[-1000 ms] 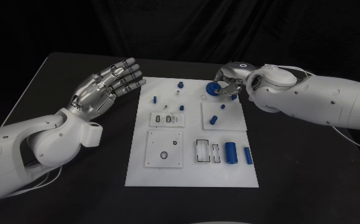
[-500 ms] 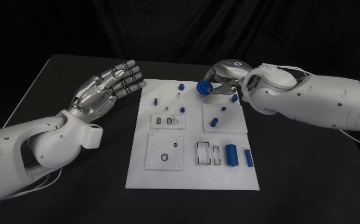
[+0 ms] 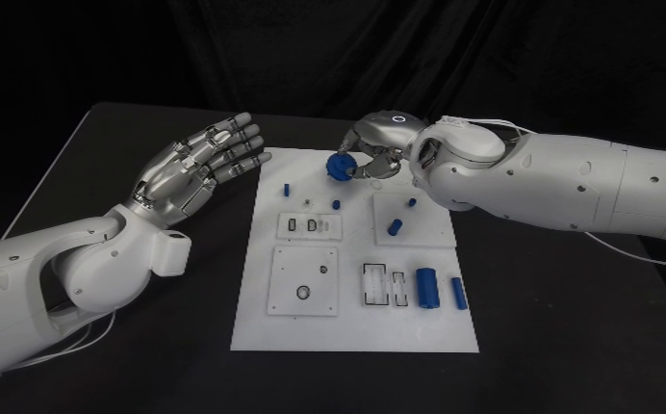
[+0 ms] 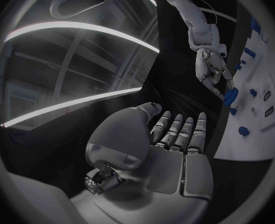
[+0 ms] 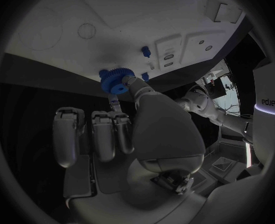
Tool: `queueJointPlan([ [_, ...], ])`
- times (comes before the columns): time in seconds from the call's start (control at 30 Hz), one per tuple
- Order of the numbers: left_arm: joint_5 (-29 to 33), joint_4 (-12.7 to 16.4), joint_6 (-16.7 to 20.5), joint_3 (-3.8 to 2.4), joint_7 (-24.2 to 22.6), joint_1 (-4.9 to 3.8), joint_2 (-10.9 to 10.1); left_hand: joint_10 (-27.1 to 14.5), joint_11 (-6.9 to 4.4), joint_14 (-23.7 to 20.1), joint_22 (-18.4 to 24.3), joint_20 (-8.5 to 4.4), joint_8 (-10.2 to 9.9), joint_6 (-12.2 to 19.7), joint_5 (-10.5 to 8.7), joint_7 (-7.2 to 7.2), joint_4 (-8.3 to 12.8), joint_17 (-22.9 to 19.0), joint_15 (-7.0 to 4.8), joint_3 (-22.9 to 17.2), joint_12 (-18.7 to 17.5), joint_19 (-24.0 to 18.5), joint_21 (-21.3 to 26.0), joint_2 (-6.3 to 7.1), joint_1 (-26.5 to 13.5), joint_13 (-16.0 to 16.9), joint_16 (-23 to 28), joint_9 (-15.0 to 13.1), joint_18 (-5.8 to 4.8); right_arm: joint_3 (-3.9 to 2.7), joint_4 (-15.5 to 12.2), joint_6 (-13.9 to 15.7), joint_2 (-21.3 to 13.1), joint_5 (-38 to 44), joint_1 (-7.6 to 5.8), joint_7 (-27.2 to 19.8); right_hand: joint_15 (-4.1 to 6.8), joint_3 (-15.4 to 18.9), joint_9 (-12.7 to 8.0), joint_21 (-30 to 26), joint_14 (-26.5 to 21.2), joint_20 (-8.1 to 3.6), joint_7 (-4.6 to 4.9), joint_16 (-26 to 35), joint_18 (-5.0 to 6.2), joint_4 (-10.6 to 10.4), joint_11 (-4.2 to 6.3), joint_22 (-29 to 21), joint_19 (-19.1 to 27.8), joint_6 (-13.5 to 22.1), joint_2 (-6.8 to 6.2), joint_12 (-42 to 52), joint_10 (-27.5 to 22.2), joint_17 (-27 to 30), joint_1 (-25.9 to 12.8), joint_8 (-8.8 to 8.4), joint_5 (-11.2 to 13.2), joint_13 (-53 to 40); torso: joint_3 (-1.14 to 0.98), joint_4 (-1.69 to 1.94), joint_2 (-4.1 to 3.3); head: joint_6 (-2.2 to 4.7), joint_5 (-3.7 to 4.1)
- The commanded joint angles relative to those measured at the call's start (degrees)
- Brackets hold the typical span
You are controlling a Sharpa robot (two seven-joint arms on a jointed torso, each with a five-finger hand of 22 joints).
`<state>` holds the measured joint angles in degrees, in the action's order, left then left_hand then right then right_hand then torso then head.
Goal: Assemble the parts on the task board
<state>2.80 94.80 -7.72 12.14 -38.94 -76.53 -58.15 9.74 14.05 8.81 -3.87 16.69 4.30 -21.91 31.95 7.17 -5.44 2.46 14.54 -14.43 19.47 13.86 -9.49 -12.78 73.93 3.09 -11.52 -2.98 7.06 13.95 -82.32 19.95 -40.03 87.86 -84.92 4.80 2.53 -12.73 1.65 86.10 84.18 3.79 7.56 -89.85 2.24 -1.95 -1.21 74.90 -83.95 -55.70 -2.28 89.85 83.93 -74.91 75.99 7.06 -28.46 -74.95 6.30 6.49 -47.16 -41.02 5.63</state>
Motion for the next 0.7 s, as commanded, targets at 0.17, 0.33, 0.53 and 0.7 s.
queueJointPlan([
  [0.17,0.1,-0.2,-0.9,-0.04,-5.6,0.09,0.2,0.1,0.67,-0.2,0.1,0.12,0.4,-0.1,0.11,0.58,-0.1,0.0,0.06,-0.5,0.3,-0.3,0.3,0.12,-0.7,0.1,-0.4,-0.1,-1.18,-0.05,3.0,-2.0,2.8,0.3,1.05,0.7,0.25,-0.1,16.7,0.3,5.8,-0.29,-2.40,-0.1,-0.74,-0.5,0.28,10.7,-2.7,-1.3,-0.06,0.2,6.1,-15.1,-0.7,7.85,0.7,-15.1,-0.04,-0.04,-0.04,-0.31,0.01],
  [0.33,0.1,-0.3,-0.9,-0.04,-5.6,0.09,0.4,0.1,0.67,-0.2,0.1,0.12,0.4,-0.1,0.11,0.58,-0.1,0.0,0.06,-0.5,0.3,-0.3,0.3,0.12,-0.7,0.1,-0.4,-0.1,-1.18,-0.07,4.3,-2.7,4.0,0.5,1.49,0.8,0.11,-0.3,16.7,0.2,5.8,-0.18,-2.17,-0.1,-0.71,-0.6,0.09,10.6,-2.7,-0.7,-0.06,0.2,6.1,-15.1,-1.1,7.34,1.6,-15.1,-0.06,0.02,-0.05,-0.58,0.10],
  [0.53,0.1,-0.3,-1.0,-0.04,-5.5,0.09,0.5,0.2,0.79,-0.3,0.1,0.12,0.4,-0.1,0.10,0.62,-0.2,0.0,0.10,-0.6,0.4,-0.3,0.3,0.18,-0.8,0.1,-0.5,-0.1,-1.22,-0.09,5.2,-3.4,4.9,0.7,1.75,1.0,-0.13,-0.6,16.6,0.1,5.8,0.01,-1.81,-0.1,-0.67,-0.7,-0.22,10.5,-2.5,0.2,-0.12,0.2,6.1,-15.1,-1.3,6.49,2.2,-15.1,-0.07,-0.03,-0.04,-0.85,0.26],
  [0.7,0.1,-0.3,-1.0,-0.04,-5.5,0.09,0.6,0.2,0.79,-0.3,0.1,0.12,0.4,-0.1,0.10,0.62,-0.2,0.0,0.10,-0.6,0.4,-0.3,0.3,0.18,-0.8,0.1,-0.5,-0.1,-1.22,-0.10,5.6,-3.9,5.3,0.7,1.81,1.1,-0.78,-1.0,16.0,-0.1,5.8,0.55,-0.93,-0.1,-0.61,-0.9,-1.00,10.4,-2.4,1.8,-0.30,0.2,6.1,-15.1,-1.8,4.60,3.5,-15.1,-0.07,-0.03,-0.04,-0.82,0.37],
])
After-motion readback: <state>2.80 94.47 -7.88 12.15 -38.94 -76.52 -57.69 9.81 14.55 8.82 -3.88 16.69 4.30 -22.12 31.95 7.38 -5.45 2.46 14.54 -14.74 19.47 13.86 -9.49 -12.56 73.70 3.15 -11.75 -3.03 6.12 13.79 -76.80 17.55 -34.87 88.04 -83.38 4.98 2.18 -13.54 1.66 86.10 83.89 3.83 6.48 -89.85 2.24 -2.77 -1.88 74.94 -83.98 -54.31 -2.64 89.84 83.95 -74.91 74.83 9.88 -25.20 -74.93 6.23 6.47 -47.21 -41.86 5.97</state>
